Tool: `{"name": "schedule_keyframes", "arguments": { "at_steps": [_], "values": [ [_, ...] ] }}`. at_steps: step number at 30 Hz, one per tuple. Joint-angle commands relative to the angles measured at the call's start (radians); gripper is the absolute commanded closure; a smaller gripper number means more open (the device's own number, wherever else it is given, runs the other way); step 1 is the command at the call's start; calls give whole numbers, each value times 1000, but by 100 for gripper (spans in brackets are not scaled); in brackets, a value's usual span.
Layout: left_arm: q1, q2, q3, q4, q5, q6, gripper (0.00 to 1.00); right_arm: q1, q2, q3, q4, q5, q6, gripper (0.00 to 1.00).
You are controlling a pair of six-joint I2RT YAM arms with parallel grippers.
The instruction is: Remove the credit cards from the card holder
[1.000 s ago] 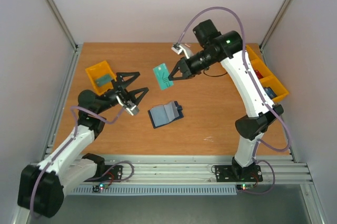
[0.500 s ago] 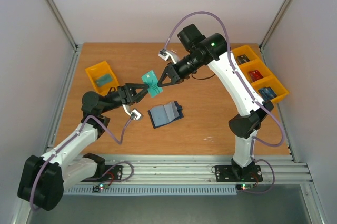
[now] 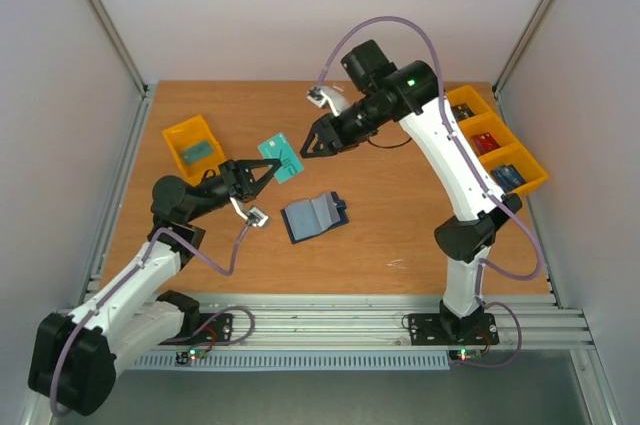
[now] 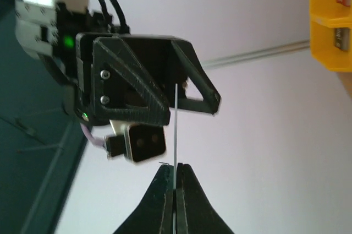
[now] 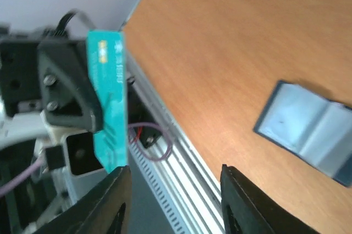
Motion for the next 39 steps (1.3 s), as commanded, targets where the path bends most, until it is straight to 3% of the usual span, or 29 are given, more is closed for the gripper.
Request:
{"name": "schedule_keyframes", "arguments": {
  "at_steps": [1,3,4,5,10,17,22,29,35,39],
  "values": [
    [-4,-103,41,-402,-190,-26,100,-55,-92,-2,50,252,26,48],
    [-6,-128,116,-651,-315,-73,100,-79,-136,-33,86,343,27,34],
    [-6,-122,149,-745,-387,-115,100,-91,-157,-59,103,382,28,15],
    [-5,-104,184,-820,-465,-160,100,-103,-175,-79,122,430,30,4],
    [5,67,352,-1121,-885,-439,100,-161,-244,-188,227,531,26,1],
    [111,274,540,-1503,-1020,-703,100,-241,-253,-238,283,554,-41,2],
    [247,485,738,-1618,-1029,-827,100,-296,-245,-264,295,512,-68,2],
    [304,732,925,-1598,-1092,-886,100,-344,-229,-281,316,494,-83,2],
    [311,828,982,-1512,-1121,-882,100,-363,-210,-296,322,481,-77,2],
    [330,859,942,-1409,-1144,-798,100,-369,-192,-293,328,467,-73,2]
  ]
}}
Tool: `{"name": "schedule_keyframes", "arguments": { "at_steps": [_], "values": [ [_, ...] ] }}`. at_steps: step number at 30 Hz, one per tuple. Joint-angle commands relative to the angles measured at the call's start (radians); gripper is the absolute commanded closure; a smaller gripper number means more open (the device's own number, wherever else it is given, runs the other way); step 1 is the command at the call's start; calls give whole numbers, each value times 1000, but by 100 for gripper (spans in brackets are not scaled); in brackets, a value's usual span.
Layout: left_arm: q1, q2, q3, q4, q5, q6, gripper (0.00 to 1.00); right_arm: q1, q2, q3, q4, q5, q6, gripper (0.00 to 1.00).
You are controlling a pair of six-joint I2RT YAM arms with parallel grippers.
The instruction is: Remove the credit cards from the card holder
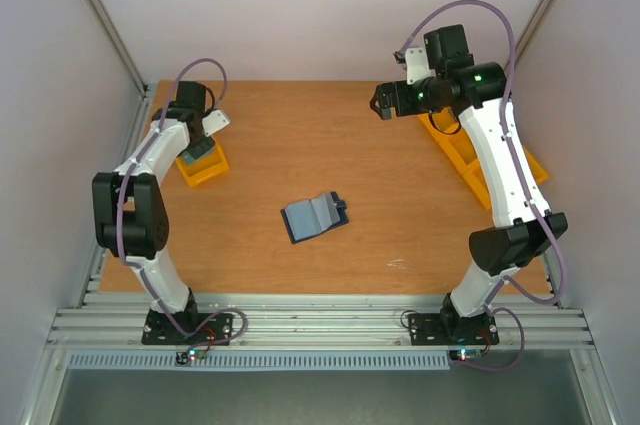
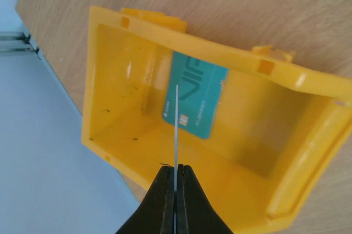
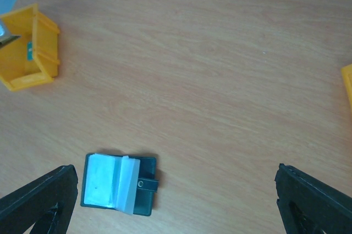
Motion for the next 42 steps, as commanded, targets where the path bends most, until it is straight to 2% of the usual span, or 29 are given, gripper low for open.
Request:
{"name": "schedule_keyframes", "arguments": {
  "at_steps": [1,8,20,30,37,42],
  "values": [
    [21,33,-5,141,-42,84,100,-12,28,3,27,-24,-4,2],
    [25,97,-13,243,4,185,100,-18,57,39,13,-41,0,1],
    [64,190,-9,323,35,249,100,-26,69,52,11,-59,3,1],
    [67,221,-20,285,67,283,100,-29,66,57,4,-60,-7,1],
    [67,239,-24,265,59,311,96,-29,61,58,4,-63,-9,2],
    [67,249,-27,267,53,324,88,-31,56,58,4,-60,-14,1]
  ]
}}
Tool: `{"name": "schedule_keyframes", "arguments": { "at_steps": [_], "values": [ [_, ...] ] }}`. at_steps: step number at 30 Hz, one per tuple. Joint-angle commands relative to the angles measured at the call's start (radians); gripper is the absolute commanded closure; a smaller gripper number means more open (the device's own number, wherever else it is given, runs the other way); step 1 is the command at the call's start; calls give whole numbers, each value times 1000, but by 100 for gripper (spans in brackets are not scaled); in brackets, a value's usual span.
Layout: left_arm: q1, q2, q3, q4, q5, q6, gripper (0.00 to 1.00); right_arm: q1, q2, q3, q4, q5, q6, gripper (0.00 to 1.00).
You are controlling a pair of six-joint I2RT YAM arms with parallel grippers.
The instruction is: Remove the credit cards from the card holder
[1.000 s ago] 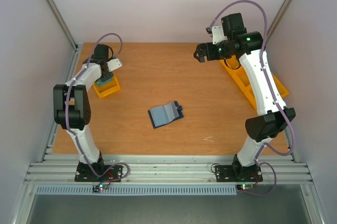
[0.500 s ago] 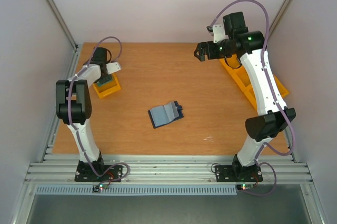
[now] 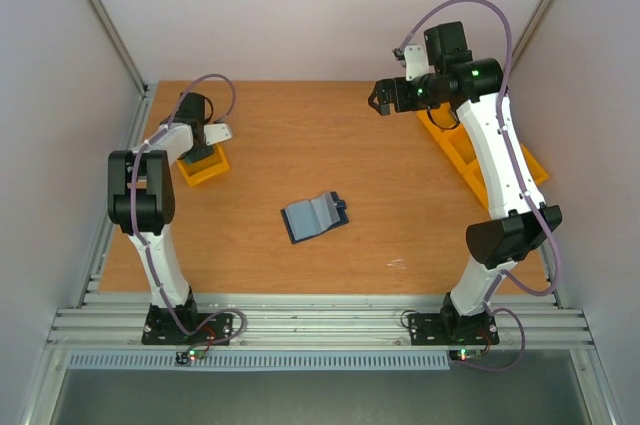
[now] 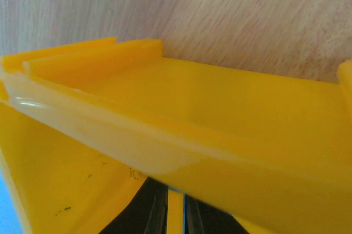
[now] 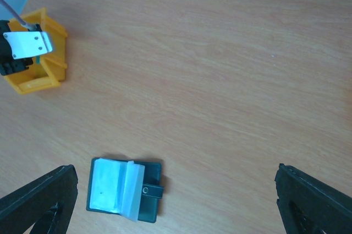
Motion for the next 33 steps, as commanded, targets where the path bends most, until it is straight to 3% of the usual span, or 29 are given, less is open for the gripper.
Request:
{"name": "schedule_keyframes", "arguments": {
  "at_steps": [1,8,15,23,29,33],
  "values": [
    [4,27,-13,2,11,24,85,-9,0,27,-7,-6,-14,1],
    [8,2,-11,-24,32,29,62,-9,-2,26,-18,-19,-19,2],
    [8,-36,-10,-44,35,22,52,-9,-5,27,-17,-33,-18,1],
    [9,-69,-11,-45,55,17,33,-9,-11,26,-21,-54,-21,2],
    [8,-122,24,-79,60,-59,24,-9,-29,11,-15,-73,-18,1],
    [8,-199,77,-141,86,-173,21,-9,-47,-35,27,-184,4,2]
  ]
}}
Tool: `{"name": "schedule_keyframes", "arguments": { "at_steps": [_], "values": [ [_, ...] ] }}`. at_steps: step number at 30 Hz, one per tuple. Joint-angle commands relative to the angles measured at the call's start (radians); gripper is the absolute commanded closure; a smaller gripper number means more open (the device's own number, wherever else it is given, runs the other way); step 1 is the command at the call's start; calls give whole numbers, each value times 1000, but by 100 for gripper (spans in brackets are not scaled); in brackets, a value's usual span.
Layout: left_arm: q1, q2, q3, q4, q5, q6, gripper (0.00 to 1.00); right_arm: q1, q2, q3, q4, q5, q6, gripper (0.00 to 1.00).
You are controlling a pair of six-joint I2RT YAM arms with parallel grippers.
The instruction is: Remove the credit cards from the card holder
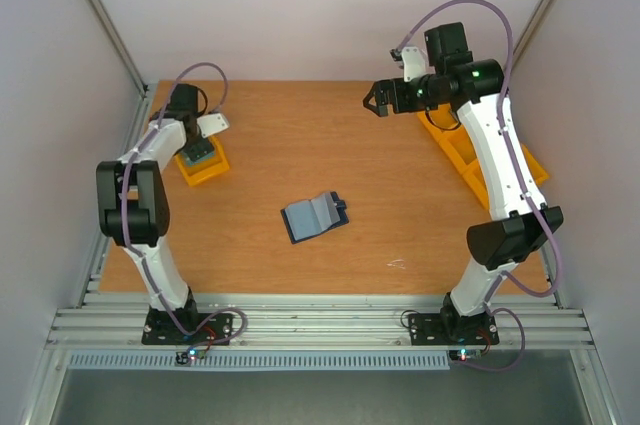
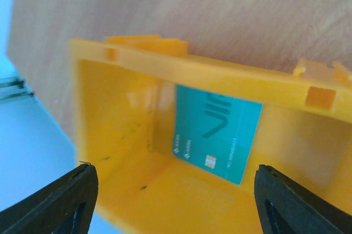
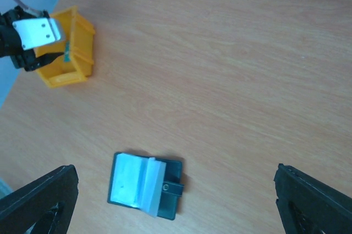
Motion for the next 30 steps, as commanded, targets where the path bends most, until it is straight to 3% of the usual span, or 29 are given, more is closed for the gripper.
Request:
{"name": "schedule_keyframes", "arguments": {
  "at_steps": [1,6,10,14,18,22,30],
  "values": [
    [3,-132,84,-67,46,-165,21,-8,-46,-50,39,-147,22,4],
    [-13,-261,180,-234,131,-345,19,27,-46,-160,97,-188,112,13],
    [-55,-322,247,-392,230,-512,18,152,-22,-221,103,-17,119,15],
    [-107,-394,220,-471,372,-676,14,315,44,-245,82,182,114,16],
    [-113,-463,116,-474,497,-919,8,431,109,-305,119,220,134,14],
    [-113,-542,-34,-419,536,-1090,7,520,187,-354,151,249,166,13],
    [-110,-673,-266,-341,506,-1182,7,590,363,-342,147,369,222,8]
  ]
}}
